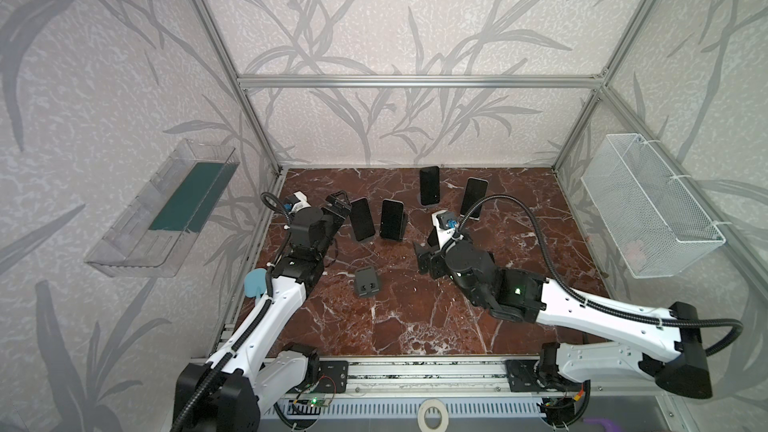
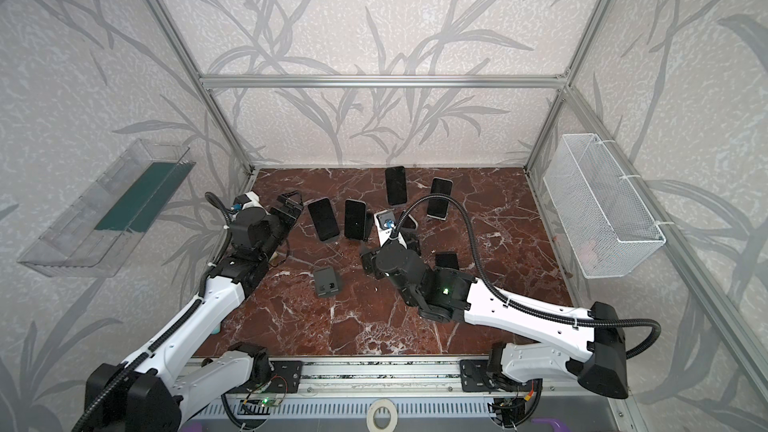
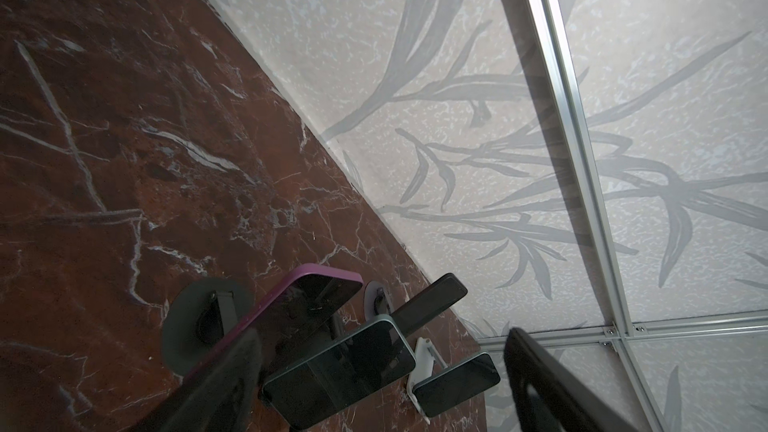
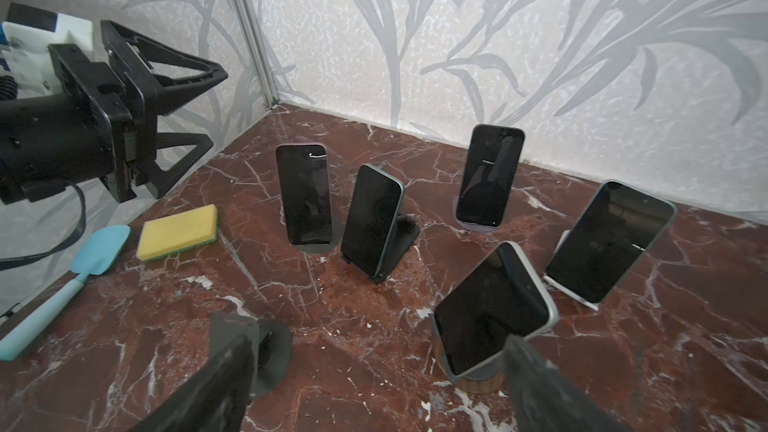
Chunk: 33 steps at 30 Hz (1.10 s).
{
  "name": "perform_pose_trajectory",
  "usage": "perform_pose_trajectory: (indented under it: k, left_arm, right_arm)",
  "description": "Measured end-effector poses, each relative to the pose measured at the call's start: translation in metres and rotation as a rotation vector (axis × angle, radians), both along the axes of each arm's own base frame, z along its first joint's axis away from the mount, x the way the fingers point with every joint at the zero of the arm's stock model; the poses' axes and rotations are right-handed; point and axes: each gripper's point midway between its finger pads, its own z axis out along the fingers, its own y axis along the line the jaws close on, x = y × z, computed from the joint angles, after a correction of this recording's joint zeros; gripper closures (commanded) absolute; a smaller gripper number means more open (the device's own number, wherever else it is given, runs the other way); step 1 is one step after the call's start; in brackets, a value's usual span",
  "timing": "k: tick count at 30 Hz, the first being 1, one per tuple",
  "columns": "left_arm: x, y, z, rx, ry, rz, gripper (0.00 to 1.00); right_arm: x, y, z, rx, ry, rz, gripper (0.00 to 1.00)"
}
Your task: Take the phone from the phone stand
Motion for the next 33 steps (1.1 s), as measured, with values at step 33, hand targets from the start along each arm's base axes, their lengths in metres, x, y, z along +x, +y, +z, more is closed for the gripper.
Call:
perform_pose_trajectory:
  k: [33]
  left_arm:
    - [0.009,0.034,-0.004,-0.05,0.006,0.087,0.07]
  right_arm:
    - [0.003,0.171,-0.202,-0.139,0.358,0.087,0.18]
